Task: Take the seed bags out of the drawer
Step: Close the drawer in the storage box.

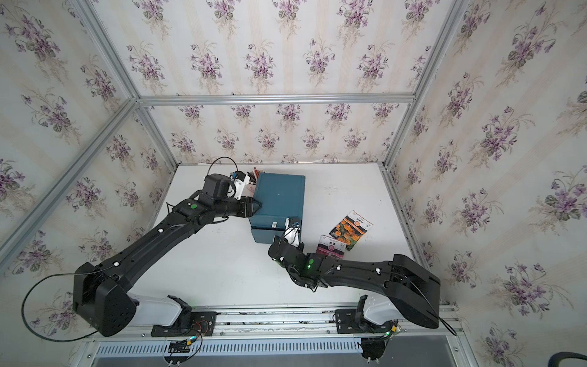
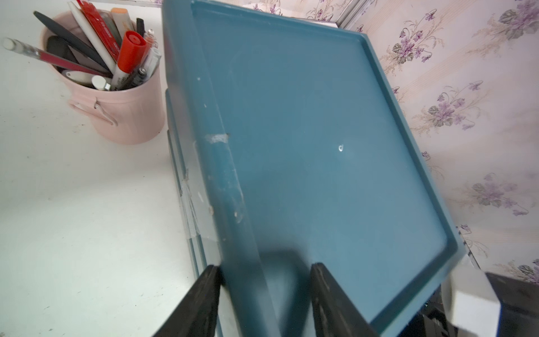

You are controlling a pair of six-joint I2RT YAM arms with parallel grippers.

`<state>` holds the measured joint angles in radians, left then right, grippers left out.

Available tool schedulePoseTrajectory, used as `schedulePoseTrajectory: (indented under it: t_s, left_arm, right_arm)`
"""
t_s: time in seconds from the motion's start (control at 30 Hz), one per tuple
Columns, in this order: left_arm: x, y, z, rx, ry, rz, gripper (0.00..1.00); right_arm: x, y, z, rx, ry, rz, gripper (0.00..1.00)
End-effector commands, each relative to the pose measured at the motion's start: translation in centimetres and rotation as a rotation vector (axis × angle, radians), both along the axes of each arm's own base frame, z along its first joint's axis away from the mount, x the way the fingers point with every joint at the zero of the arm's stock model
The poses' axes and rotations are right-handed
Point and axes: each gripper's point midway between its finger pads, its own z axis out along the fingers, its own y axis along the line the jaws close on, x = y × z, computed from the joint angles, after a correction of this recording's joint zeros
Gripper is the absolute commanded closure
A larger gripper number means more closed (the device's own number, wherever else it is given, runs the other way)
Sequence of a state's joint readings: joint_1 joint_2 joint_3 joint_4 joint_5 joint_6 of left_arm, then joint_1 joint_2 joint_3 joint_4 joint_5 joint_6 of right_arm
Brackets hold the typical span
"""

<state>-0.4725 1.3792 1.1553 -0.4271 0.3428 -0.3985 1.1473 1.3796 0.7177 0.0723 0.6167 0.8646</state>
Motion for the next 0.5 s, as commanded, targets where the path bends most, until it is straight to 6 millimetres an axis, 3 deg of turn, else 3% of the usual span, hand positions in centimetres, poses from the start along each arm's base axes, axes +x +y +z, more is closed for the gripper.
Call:
schedulePoseTrajectory:
  t_s: [0.0,0.1,0.27,0.4,0.47]
  left_arm:
    - [-5.44,2.77,-5.72,0.164,0.278,-0.015,0.47]
    - [-5.71,2.85,-5.98,0.166,0.286,-0.018,0.47]
    - [-6.03,2.95,-5.85,0.157,0.285,-0.013,0.46]
    - [-6.11,3.02,-5.65,0.154,0.282,-0.009,0.46]
    - [-6.13,2.95,-5.54,0.145,0.280,-0.007,0.41]
  right_arm:
    - [0.66,-0.69,0.39,-0.001,-0.023,-0.043,0.56]
    - [0.89,-0.56,0.40,-0.007,-0.019,-0.048,0.51]
    - [1.31,-0.97,0.42,-0.013,-0.019,-0.068,0.32]
    - [1.29,-1.36,0.66,-0.009,-0.020,-0.070,0.27]
    - [1.24,-1.56,0.69,-0.016,-0.017,-0.072,0.23]
